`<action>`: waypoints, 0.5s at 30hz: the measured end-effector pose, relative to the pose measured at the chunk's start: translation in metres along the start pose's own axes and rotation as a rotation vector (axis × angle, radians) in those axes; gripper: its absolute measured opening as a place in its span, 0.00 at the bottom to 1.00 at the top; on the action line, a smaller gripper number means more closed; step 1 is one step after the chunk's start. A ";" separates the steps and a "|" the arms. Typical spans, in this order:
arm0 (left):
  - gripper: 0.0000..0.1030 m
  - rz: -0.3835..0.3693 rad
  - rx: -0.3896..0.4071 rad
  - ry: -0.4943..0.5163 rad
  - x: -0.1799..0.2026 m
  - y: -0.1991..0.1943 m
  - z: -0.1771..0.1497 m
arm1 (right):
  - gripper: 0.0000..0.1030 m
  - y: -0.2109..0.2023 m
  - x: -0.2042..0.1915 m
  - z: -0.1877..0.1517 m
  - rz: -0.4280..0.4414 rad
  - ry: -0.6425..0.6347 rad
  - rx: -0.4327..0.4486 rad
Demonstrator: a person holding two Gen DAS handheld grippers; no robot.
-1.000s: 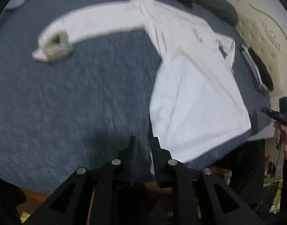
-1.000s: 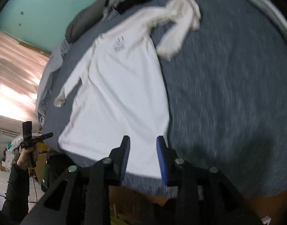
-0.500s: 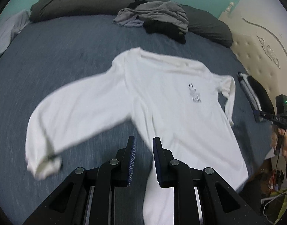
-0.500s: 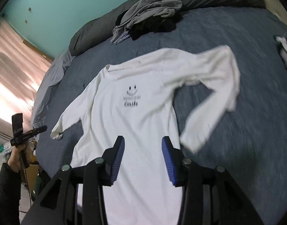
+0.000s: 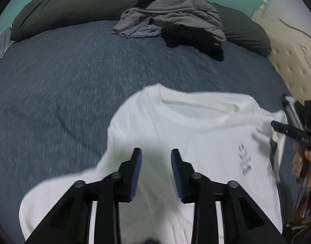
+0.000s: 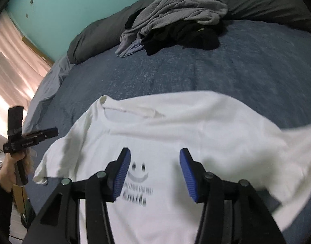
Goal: Fold clothes
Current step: 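Move both grippers to the collar and pinch the collar edge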
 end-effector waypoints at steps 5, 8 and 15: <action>0.36 0.024 -0.005 0.010 0.000 0.036 0.035 | 0.50 0.049 -0.013 0.028 -0.055 -0.063 -0.032; 0.37 0.036 -0.007 0.016 0.001 0.053 0.048 | 0.50 0.070 -0.017 0.039 -0.071 -0.081 -0.049; 0.45 0.038 -0.021 0.034 0.007 0.086 0.076 | 0.50 0.098 -0.015 0.048 -0.087 -0.122 -0.095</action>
Point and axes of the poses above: each gripper's, at about its wrist camera, not at the fingertips, and y roughly the way its jaws point, x to its right, z to its top, the point moved 1 cm from there along y, roughly the way its jaws point, and after that the axes turned 2 degrees about -z, right-handed, at the moved point
